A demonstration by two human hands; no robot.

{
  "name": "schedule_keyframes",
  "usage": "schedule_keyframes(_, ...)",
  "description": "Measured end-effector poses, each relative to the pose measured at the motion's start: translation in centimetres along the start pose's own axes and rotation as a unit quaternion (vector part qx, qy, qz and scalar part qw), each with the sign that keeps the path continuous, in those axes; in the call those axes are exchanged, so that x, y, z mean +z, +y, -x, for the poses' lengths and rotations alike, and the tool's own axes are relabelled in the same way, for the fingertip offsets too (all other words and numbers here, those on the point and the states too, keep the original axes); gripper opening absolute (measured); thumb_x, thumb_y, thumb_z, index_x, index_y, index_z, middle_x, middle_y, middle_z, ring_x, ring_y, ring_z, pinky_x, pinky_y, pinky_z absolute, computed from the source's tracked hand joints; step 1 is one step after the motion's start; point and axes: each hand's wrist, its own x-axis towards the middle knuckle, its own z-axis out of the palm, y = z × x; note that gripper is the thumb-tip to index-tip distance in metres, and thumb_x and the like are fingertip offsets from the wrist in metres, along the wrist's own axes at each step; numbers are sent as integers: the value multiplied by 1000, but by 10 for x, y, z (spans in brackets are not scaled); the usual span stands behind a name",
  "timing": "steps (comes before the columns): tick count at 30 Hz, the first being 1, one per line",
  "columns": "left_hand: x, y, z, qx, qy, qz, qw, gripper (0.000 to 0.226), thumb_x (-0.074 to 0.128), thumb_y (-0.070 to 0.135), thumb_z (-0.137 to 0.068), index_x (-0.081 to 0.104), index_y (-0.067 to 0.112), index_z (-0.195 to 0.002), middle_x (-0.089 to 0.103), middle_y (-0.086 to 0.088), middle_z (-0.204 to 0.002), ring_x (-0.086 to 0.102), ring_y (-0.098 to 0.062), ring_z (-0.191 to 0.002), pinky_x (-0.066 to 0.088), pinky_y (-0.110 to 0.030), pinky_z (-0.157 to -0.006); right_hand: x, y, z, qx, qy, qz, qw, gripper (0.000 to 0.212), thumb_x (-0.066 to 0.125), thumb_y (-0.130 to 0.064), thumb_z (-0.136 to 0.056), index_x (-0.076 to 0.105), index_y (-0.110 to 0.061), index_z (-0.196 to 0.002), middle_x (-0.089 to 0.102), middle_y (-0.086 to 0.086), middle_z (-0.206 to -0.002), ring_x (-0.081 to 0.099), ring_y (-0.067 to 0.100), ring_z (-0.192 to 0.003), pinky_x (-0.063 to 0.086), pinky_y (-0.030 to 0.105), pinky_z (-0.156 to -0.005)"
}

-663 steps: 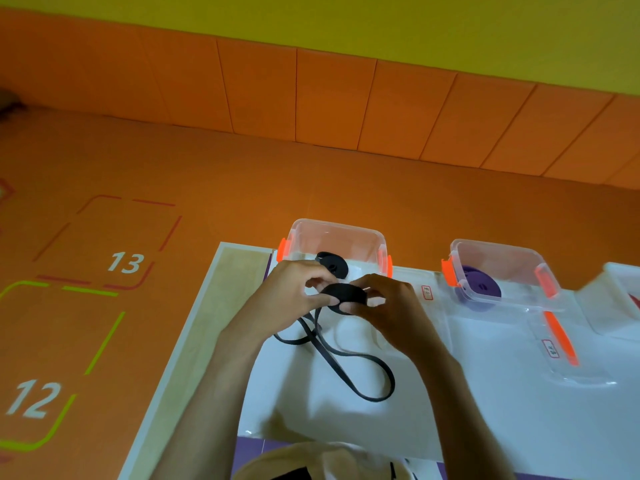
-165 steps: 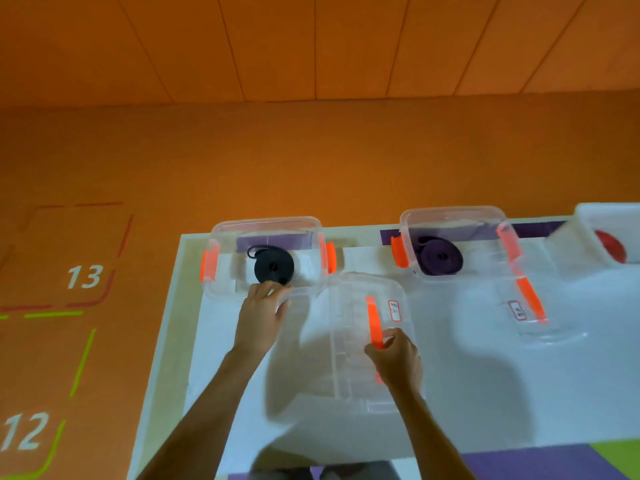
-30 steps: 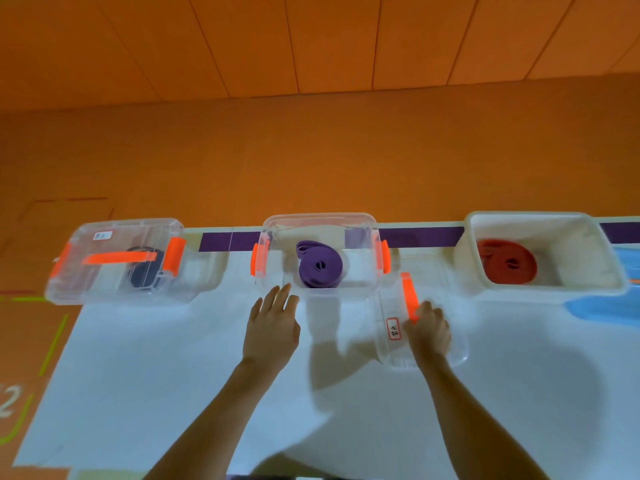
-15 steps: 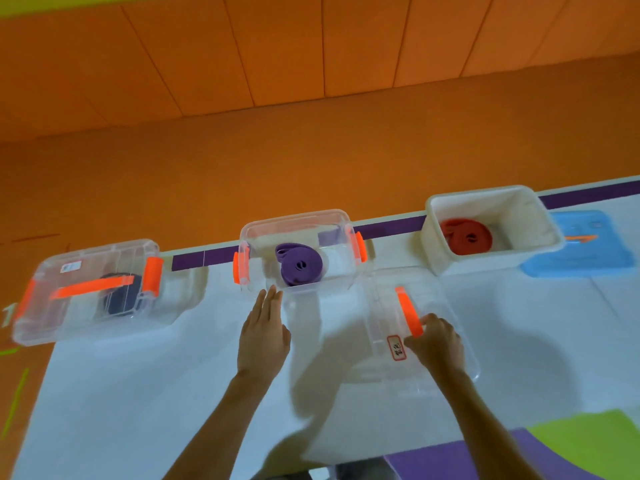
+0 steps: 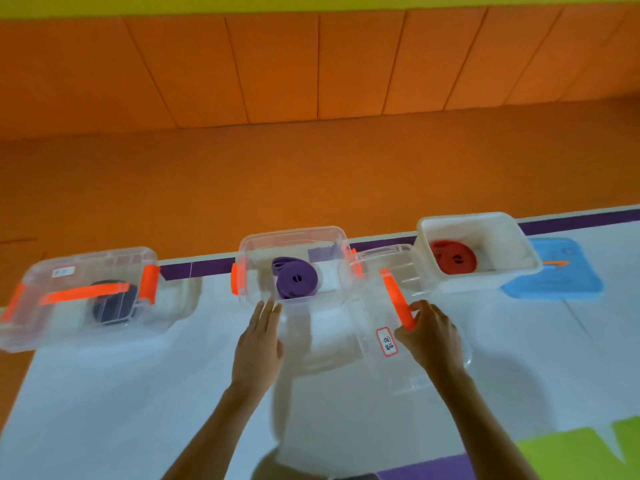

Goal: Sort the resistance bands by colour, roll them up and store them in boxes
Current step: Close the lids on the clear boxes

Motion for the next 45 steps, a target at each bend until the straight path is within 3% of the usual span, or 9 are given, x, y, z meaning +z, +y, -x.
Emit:
schedule_keyframes(5,-11,-11,-9,-39,86,93,991,56,66,13,-101,49,16,-154,51,-4,-159,48,-23,-148,42,-34,-117,11,-60,-45,-148,-2,125,981,42,76,-23,-73,67,-23,-114,70,2,-108,70,30,-102,55,37,-78)
schedule_keyframes(8,-24,-21,-20,-106,150,197,963,64,57,41,-107,28,33,-164,38,14,-166,35,-3,-148,36,-28,-116,25,-104,-74,-234,-32,161,958,39,80,-23,-74,69,-22,-112,72,1,-110,71,25,-102,58,36,-83)
schedule_keyframes(12,-29,-41,-44,-185,125,269,937,75,43,66,-102,20,34,-166,32,9,-170,30,-16,-157,30,-37,-123,50,-155,-101,-319,-73,200,923,47,77,-25,-80,64,-26,-124,63,-3,-126,59,23,-121,50,37,-97)
schedule_keyframes(22,-16,-71,-79,-233,87,266,931,61,47,48,-109,31,24,-163,50,0,-161,54,-24,-143,46,-40,-114,88,-192,-120,-361,-97,150,915,37,75,-20,-84,68,-24,-120,64,-3,-119,58,21,-113,46,30,-88)
schedule_keyframes(31,-5,-74,-91,-186,100,318,924,51,63,24,-104,44,22,-152,39,0,-160,47,-21,-144,44,-38,-116,100,-124,-118,-278,53,39,958,37,74,-3,-87,72,-14,-122,62,13,-130,57,38,-124,52,52,-100)
schedule_keyframes(36,-13,-65,-104,-318,112,527,780,88,75,18,-97,20,26,-165,28,-2,-170,40,-28,-151,44,-45,-114,115,-111,-127,-40,-19,-187,981,73,64,-35,-102,28,-11,-162,35,16,-163,37,38,-148,38,59,-118)
schedule_keyframes(39,-17,-64,-112,-350,87,525,771,72,78,44,-92,48,19,-152,63,-5,-137,59,-33,-127,52,-40,-100,118,-110,-131,94,-54,-332,937,46,74,-45,-94,62,-13,-125,68,13,-113,66,38,-107,55,40,-79)
schedule_keyframes(41,-17,-66,-112,-330,107,529,775,45,80,42,-86,70,16,-121,72,-1,-104,66,-30,-100,55,-33,-83,120,-106,-128,99,-14,-366,925,35,80,-47,-87,62,-16,-87,64,4,-78,62,30,-75,43,31,-58)
schedule_keyframes(45,-20,-63,-109,-301,170,455,821,30,82,18,-91,73,14,-118,73,-1,-107,69,-19,-98,55,-22,-81,120,-105,-124,76,73,-340,934,29,81,-42,-88,65,-19,-97,69,4,-88,66,30,-83,51,35,-67)
